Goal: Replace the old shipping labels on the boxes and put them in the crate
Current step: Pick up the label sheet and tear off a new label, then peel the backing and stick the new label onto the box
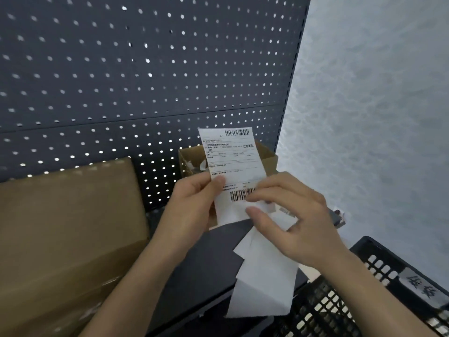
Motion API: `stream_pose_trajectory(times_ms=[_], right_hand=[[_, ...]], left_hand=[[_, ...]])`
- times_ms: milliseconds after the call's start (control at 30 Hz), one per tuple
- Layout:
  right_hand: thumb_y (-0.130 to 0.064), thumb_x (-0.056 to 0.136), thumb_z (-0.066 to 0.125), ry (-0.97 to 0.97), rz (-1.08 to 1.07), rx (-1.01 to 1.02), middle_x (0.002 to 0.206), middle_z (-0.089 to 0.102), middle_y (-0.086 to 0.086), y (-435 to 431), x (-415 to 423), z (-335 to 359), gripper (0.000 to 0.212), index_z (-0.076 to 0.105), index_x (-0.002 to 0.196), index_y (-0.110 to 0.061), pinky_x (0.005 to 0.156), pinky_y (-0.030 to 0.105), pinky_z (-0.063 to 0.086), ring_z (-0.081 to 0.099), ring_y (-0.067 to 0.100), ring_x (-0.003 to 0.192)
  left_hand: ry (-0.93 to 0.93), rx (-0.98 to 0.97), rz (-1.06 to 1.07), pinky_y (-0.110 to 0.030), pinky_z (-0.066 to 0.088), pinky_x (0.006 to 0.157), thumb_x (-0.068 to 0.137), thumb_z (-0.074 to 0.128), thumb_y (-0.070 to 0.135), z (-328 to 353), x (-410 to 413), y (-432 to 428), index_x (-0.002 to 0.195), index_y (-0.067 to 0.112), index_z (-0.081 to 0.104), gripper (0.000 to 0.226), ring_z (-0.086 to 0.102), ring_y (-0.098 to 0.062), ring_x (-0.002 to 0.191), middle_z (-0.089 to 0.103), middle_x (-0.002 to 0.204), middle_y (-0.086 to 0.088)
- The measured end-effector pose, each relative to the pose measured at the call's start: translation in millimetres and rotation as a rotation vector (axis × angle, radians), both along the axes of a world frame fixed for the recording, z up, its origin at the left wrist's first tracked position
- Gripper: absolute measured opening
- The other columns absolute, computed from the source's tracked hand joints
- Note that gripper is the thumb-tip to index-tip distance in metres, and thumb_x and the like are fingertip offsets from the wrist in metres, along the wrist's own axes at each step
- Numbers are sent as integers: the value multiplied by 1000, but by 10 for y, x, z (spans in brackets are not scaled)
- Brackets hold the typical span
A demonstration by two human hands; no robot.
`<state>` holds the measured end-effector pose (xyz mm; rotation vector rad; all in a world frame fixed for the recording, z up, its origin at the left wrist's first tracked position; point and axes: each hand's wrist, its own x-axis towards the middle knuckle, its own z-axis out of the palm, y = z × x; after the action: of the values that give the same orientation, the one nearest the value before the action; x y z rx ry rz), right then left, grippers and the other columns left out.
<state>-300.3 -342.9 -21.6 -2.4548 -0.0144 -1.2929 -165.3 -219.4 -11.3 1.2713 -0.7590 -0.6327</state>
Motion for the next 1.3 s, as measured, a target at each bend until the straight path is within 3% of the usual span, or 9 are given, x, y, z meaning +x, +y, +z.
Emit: stream_pose_trajectory(times_ms=[100,167,267,367,500,567,933,1133,1300], right_hand=[[-26,90,64,-139,-73,295,84,66,-4,64,229,135,11,70,85,-18,67,20,44,58,12,76],[-33,89,66,-82,-75,567,85,69,-8,114,405,239,8,70,87,-27,72,24,49,63,11,80],[-36,90,62,131,146,855,93,75,-5,256,650,371,18,75,91,-24,78,38,55,71,16,89],[-28,87,61,223,477,1065,100,76,6,533,852,514,20,75,89,-14,65,30,57,72,26,94],[-20,86,64,258,524,993,97,76,9,885,1160,600,13,72,88,-10,81,44,57,72,28,93],[-18,87,65,284,537,961,96,76,8,1081,1330,603,11,74,86,-12,79,48,59,73,29,91],[-14,88,65,482,467,932,92,77,5,1655,1979,524,13,72,96,-6,72,31,61,74,23,87],[-18,89,66,536,405,908,92,77,5,1604,2024,448,12,74,94,-10,84,48,57,74,25,86],[-18,87,69,577,399,869,89,77,5,1496,1993,425,9,74,90,-11,61,32,49,69,26,77]], left_hand=[[-69,5,89,-45,55,90,100,47,17,78,108,264,109,21,70,25,69,-17,101,73,108,3],[-81,-25,113,-41,56,87,99,47,15,161,157,469,106,21,71,25,70,-17,101,74,107,2],[-123,-75,133,-32,59,80,96,49,16,327,197,813,103,18,71,23,70,-16,98,75,104,1],[-173,-55,169,-33,59,81,95,50,19,451,263,1168,103,18,71,23,70,-17,99,75,103,1],[-149,44,263,-37,58,82,95,51,21,470,465,1609,100,21,71,20,71,-14,94,75,99,3],[-118,82,313,-38,58,81,97,51,21,435,596,1828,102,18,71,21,72,-16,93,76,98,2],[-174,249,515,-41,59,77,93,60,16,294,1196,2618,98,15,74,14,71,-29,84,75,87,-7],[-68,205,500,-38,53,68,98,47,14,257,1240,2528,86,10,74,30,67,-25,71,74,82,-11],[-199,281,524,-38,57,69,87,69,18,198,1333,2434,85,14,74,6,65,-19,67,73,77,-7]])
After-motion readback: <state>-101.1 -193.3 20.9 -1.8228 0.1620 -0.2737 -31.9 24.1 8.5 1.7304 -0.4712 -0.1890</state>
